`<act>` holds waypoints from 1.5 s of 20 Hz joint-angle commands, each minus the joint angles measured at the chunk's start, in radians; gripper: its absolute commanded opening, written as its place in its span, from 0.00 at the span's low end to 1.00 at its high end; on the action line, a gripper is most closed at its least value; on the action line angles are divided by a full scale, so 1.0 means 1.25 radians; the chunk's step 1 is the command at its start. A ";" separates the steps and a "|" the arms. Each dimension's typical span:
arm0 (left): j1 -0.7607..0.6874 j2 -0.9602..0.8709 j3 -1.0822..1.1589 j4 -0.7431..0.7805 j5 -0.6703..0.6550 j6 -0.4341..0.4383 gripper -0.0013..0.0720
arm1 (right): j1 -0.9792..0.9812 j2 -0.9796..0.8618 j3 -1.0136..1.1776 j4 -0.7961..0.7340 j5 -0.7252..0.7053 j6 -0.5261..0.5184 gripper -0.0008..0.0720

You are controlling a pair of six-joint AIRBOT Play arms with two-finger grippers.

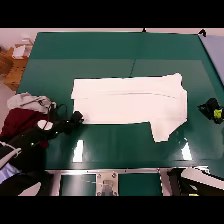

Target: Fold the shirts.

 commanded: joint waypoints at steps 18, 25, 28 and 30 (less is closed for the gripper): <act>0.162 -0.002 0.011 0.022 -0.162 0.227 0.05 | 0.163 0.049 -0.352 -0.009 0.080 0.035 0.39; 0.162 0.078 0.137 0.436 -0.406 0.007 0.04 | 0.160 0.167 -0.258 -0.184 0.182 0.229 0.03; 0.162 0.156 0.199 0.638 -0.524 -0.120 0.04 | 0.160 0.228 -0.185 -0.284 0.260 0.317 0.03; 0.162 0.163 0.240 0.650 -0.578 -0.123 0.04 | 0.160 0.240 -0.118 -0.336 0.320 0.352 0.03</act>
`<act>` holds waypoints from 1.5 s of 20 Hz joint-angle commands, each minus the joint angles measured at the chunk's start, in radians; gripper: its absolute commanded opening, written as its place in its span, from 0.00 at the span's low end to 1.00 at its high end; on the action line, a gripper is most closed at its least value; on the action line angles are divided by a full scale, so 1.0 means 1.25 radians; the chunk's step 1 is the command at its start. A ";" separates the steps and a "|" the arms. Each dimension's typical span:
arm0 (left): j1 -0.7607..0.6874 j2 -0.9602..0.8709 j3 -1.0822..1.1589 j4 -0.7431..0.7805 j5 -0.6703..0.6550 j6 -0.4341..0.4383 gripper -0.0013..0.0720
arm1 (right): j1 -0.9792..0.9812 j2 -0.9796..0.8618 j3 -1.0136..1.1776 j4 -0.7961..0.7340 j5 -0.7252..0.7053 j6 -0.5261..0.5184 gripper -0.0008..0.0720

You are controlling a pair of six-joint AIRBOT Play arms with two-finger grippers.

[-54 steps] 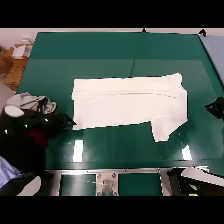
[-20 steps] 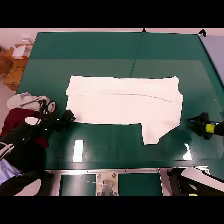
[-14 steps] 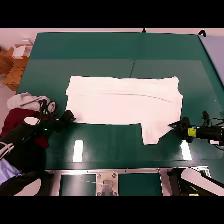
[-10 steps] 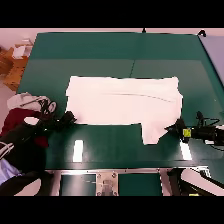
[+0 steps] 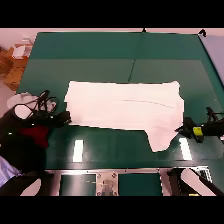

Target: Fold the shirts.

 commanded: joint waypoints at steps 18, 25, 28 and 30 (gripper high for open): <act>0.001 -0.502 0.534 0.021 0.029 0.072 0.05 | 0.224 -0.397 0.471 0.138 -0.227 0.088 0.03; 0.016 -0.595 0.656 -0.038 0.053 0.124 0.94 | 0.205 -0.550 0.628 0.175 -0.239 -0.024 0.63; 0.061 -0.595 0.738 -0.027 -0.064 0.124 0.94 | 0.130 -0.551 0.714 0.128 -0.090 -0.128 0.83; 0.096 -0.595 0.774 -0.027 -0.120 0.114 0.94 | 0.085 -0.556 0.711 0.082 -0.021 -0.201 0.91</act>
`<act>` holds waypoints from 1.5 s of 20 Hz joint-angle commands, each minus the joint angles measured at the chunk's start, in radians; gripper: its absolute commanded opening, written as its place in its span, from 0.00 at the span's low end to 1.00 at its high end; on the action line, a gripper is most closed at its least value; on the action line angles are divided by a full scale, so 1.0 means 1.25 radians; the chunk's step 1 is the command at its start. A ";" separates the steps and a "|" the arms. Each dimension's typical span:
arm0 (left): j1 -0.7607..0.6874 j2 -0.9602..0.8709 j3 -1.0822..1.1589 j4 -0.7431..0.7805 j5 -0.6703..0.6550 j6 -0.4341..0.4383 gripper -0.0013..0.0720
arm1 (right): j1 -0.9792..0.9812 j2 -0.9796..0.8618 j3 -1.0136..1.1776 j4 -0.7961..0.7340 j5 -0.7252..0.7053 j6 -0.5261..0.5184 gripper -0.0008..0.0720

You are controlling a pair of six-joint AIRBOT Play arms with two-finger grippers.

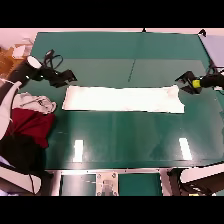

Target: Fold the shirts.

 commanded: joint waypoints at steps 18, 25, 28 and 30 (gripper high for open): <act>0.075 -0.006 0.071 -0.126 -0.216 -0.015 0.93 | -0.089 -0.268 0.105 0.125 0.331 -0.378 0.87; -0.006 -0.006 0.071 -0.150 -0.171 0.014 0.78 | -0.040 -0.268 0.160 0.069 0.348 -0.372 0.03; -0.099 -0.007 0.070 -0.150 -0.063 0.076 0.05 | -0.038 -0.264 0.224 0.074 0.408 -0.319 0.03; -0.180 -0.011 0.070 -0.150 0.027 0.079 0.05 | -0.036 -0.244 0.268 0.084 0.447 -0.290 0.03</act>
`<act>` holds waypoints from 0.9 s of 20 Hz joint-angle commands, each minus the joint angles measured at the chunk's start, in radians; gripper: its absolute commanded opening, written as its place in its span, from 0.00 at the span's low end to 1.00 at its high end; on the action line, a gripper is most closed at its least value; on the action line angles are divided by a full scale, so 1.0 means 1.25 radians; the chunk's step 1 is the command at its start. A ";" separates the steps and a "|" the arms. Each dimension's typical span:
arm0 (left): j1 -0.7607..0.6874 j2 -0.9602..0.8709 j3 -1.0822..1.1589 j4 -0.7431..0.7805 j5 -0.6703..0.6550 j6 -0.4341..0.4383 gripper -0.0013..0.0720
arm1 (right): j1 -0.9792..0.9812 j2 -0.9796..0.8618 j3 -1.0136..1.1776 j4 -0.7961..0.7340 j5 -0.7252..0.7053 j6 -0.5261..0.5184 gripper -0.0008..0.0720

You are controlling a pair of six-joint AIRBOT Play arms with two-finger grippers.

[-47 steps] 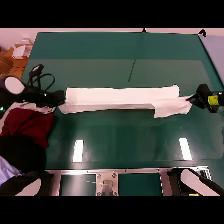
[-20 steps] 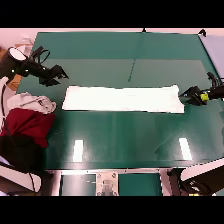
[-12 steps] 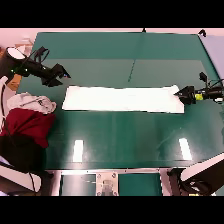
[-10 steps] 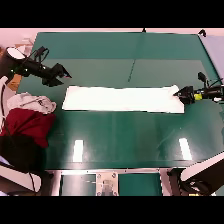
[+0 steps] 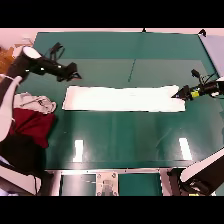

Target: Fold the shirts.

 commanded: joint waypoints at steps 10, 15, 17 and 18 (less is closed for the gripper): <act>-0.440 -0.294 0.143 -0.143 0.377 0.031 0.05 | 0.090 0.275 0.097 0.103 0.182 0.168 0.03; -0.477 -0.419 0.287 -0.219 0.338 0.007 0.05 | 0.152 0.330 0.096 0.102 0.178 0.187 0.03; -0.476 -0.424 0.293 -0.228 0.333 0.007 0.05 | 0.160 0.330 0.096 0.099 0.154 0.189 0.03; -0.473 -0.424 0.298 -0.228 0.329 0.008 0.05 | 0.160 0.330 0.096 0.099 0.149 0.189 0.03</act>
